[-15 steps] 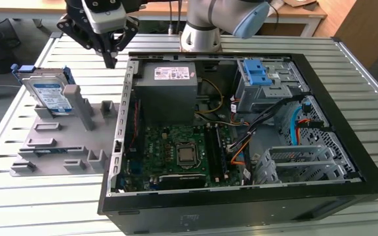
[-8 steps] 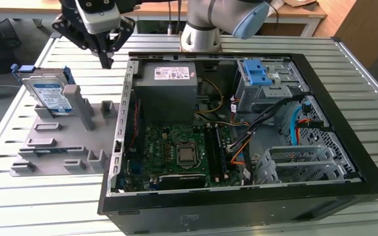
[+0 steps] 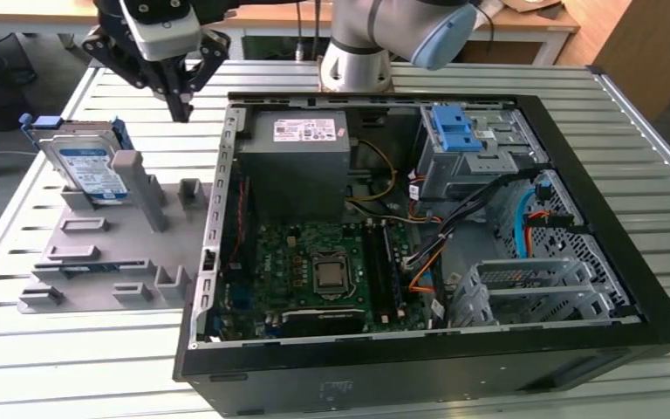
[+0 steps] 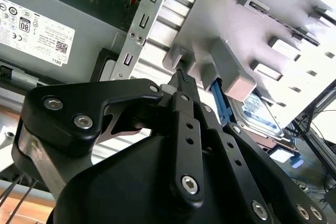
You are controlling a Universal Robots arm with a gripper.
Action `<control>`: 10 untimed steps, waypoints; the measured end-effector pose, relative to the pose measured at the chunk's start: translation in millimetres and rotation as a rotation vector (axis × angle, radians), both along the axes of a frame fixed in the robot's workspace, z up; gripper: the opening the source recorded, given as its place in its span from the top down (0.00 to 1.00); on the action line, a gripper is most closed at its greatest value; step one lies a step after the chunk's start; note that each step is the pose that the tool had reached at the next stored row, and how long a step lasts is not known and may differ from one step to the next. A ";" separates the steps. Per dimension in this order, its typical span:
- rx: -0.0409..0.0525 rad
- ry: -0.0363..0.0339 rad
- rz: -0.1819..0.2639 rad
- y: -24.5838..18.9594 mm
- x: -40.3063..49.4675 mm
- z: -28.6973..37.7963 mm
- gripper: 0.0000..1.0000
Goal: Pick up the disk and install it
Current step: 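Reach for the disk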
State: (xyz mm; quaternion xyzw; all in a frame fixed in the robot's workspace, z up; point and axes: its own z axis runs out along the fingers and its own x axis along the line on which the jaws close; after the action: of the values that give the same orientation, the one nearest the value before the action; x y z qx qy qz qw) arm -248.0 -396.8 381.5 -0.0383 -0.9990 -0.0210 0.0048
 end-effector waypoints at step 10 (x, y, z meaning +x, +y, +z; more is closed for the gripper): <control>0.0000 0.0000 0.000 3.0 -15.0 -0.9 0.89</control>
State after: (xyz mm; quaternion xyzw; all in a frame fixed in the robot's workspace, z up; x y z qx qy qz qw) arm -263.0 -393.7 380.6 -0.0383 -0.9990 -0.0210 0.0048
